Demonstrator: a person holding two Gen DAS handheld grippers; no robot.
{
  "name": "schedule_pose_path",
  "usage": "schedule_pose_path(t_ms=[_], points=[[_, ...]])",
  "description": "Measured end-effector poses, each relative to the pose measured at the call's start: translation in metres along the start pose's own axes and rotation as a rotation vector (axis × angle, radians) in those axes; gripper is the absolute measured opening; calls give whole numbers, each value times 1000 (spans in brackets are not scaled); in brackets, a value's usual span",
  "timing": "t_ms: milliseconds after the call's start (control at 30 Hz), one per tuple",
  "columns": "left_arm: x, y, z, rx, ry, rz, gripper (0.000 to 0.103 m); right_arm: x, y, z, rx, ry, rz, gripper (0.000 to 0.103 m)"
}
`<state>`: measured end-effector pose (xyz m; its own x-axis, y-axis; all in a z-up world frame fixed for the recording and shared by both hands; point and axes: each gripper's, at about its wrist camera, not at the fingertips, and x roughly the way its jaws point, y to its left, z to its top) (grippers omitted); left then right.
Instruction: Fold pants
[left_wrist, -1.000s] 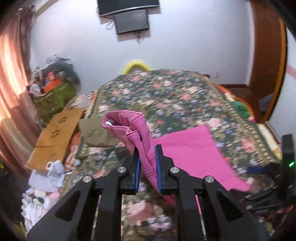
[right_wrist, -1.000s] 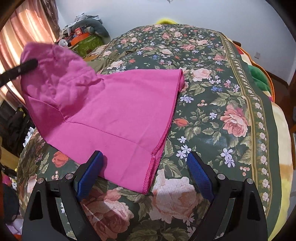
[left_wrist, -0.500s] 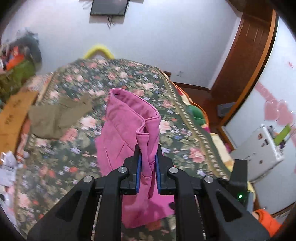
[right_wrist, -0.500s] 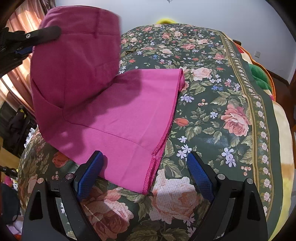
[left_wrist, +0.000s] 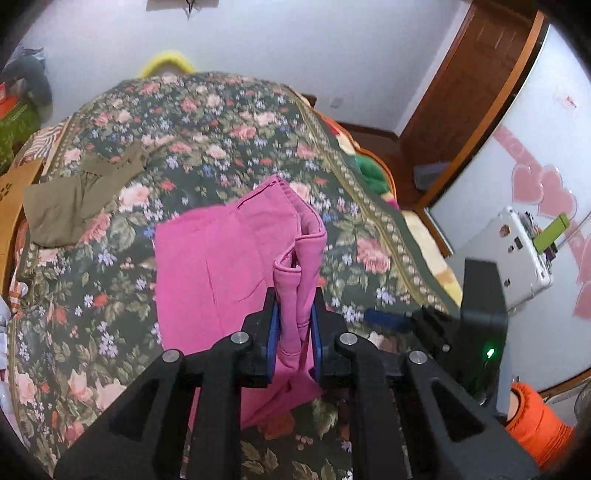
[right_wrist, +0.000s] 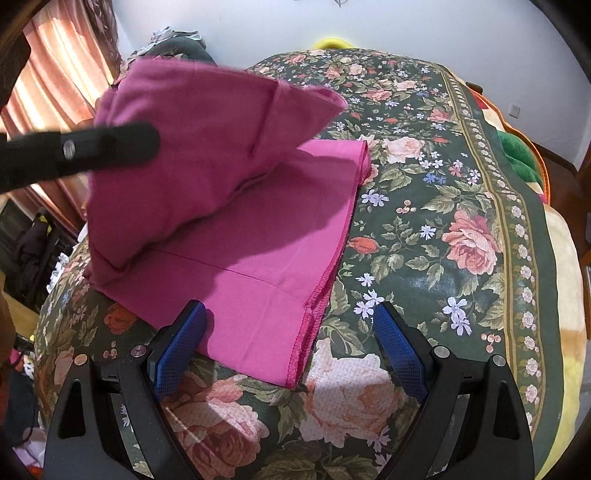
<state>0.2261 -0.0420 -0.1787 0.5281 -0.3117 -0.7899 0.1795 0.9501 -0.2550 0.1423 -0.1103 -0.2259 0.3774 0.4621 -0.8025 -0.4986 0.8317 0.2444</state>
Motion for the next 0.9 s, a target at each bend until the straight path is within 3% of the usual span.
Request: schedule_pose_path(t_ms=[133,233,500,633,667,900], points=[[6,4,-4,1,42,-16,23,0,-1,0,0,-1,1,90],[4,6,-6,6,51,-30,36,0,-1,0,3,-1,5,90],[-18,29,2,14,-20,102,53,-3,-1,0,-3,-11,-1,90],[-24,50,21,10,-52,192,80,-5,-1,1,-5,-24,-2,90],[-25,54,24,7,-61,197,83,-5,-1,1,-3,-26,-4,90],[-7,86,60,4,-71,281,87,-19,-9,-1,20,-62,-35,90]])
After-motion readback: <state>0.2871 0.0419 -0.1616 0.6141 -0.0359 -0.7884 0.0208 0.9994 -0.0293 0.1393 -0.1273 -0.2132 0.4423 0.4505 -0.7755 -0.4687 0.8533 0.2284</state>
